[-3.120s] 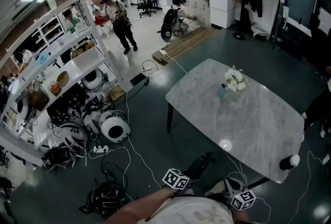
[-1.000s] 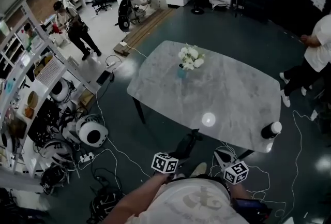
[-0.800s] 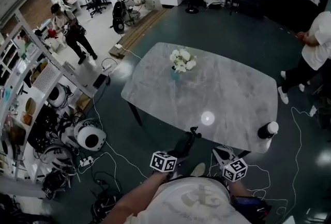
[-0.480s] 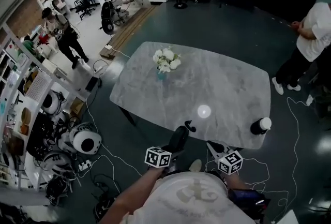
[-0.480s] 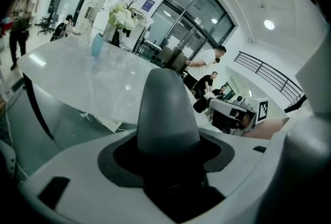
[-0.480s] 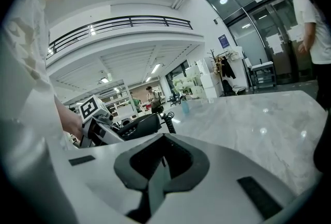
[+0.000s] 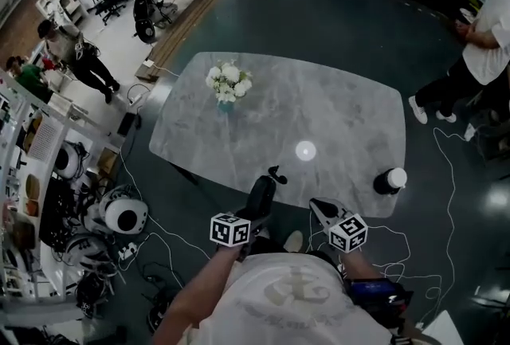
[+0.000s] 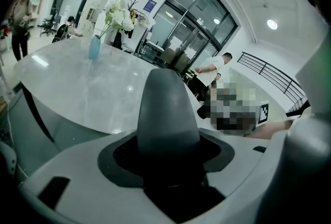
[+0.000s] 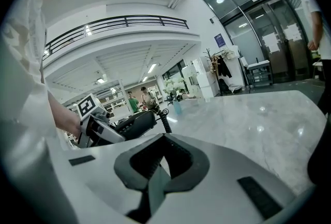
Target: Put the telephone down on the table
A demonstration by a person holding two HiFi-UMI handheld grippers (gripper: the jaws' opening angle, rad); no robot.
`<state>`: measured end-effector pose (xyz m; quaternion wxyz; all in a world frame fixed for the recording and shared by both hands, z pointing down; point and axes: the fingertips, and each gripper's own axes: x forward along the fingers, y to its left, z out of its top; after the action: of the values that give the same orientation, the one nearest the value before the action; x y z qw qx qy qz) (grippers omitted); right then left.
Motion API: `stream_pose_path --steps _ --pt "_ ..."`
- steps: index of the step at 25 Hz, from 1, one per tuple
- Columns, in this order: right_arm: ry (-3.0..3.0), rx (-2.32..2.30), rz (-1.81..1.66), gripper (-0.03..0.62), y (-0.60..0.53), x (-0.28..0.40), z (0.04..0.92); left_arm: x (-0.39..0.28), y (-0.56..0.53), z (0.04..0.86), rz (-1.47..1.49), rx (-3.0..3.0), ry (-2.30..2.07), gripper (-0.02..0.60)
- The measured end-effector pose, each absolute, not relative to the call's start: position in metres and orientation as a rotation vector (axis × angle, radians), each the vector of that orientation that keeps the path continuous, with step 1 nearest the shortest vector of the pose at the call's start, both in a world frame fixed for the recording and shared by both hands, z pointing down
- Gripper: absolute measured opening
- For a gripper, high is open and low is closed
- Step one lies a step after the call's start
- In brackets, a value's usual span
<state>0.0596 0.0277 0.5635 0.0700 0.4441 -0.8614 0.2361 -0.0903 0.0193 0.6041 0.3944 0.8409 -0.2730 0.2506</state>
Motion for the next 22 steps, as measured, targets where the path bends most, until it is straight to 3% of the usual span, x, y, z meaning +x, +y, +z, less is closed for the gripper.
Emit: stream_pose_path --steps 22 --pt "-2.506 1.468 0.728 0.015 -0.053 0.070 0.561 -0.078 -0.085 0.612 0.690 2.171 -0.568 0.279"
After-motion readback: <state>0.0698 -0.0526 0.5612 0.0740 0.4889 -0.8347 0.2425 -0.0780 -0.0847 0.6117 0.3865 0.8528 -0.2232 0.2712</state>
